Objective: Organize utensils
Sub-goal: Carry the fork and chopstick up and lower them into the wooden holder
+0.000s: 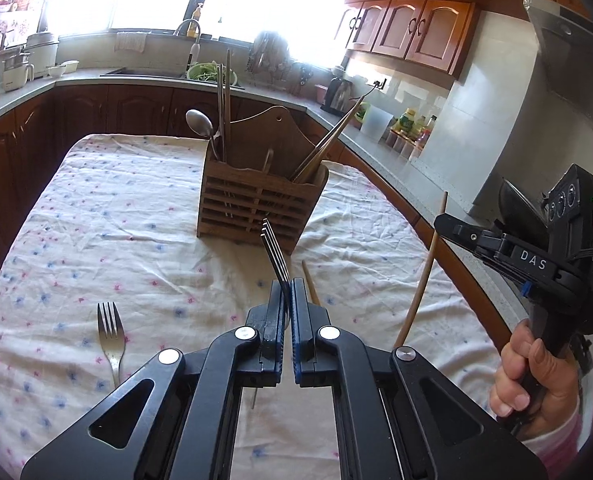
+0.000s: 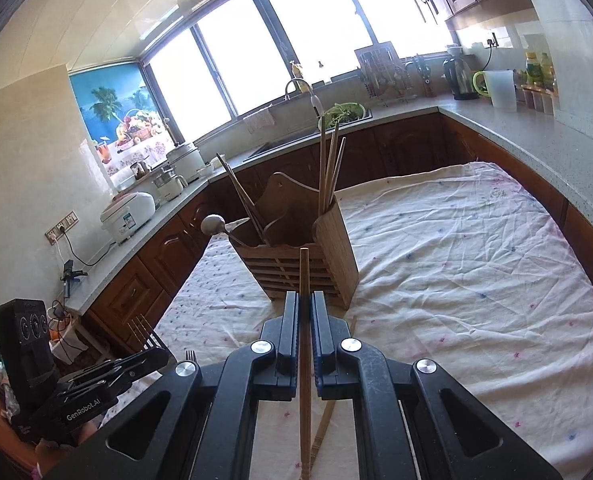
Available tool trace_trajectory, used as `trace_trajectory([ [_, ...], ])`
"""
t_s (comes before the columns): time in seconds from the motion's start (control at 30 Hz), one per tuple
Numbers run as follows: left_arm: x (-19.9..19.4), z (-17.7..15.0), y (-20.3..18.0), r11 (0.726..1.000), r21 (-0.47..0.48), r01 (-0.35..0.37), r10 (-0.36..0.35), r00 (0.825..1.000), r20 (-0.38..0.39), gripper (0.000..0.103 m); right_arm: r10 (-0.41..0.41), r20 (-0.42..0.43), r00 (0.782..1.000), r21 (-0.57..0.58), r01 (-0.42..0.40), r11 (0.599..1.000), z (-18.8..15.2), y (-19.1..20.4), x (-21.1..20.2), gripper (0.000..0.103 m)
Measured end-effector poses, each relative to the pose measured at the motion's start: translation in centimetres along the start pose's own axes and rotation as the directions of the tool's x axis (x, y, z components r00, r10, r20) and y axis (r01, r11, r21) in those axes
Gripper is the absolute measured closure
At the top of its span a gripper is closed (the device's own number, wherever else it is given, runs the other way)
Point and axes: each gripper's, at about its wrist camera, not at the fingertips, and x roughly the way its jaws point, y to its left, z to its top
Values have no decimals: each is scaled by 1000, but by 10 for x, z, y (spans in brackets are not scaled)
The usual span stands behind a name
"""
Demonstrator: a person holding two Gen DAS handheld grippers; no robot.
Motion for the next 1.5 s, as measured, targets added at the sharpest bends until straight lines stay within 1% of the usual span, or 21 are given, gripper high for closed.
trace_trajectory([
  [0.37, -16, 15, 0, 1000, -9, 8, -7, 998, 55, 101, 10, 83, 996, -11, -9, 1000, 19, 8, -21, 97],
  [0.87, -25, 62, 7, 1000, -6, 6, -5, 987, 163, 101, 8, 173, 985, -12, -6, 1000, 51, 9, -23, 97],
  [1.03, -28, 89, 9, 1000, -2, 2, -2, 973, 229, 101, 14, 200, 980, -21, -10, 1000, 71, 11, -13, 97],
  [1.17, -27, 112, 15, 1000, -13, 10, -6, 955, 295, 101, 11, 246, 969, -41, -1, 999, 88, 17, -6, 97],
  [1.27, -21, 131, 17, 1000, -14, 13, -8, 947, 320, 101, 8, 277, 961, -48, 5, 999, 102, 20, 0, 97],
  [1.43, -9, 159, 16, 1000, -9, -18, 20, 934, 357, 101, 8, 309, 951, -53, 8, 999, 125, 25, 18, 97],
  [1.5, -2, 168, 15, 1000, -3, -19, 19, 928, 372, 101, 7, 324, 946, -61, 13, 998, 133, 28, 23, 97],
])
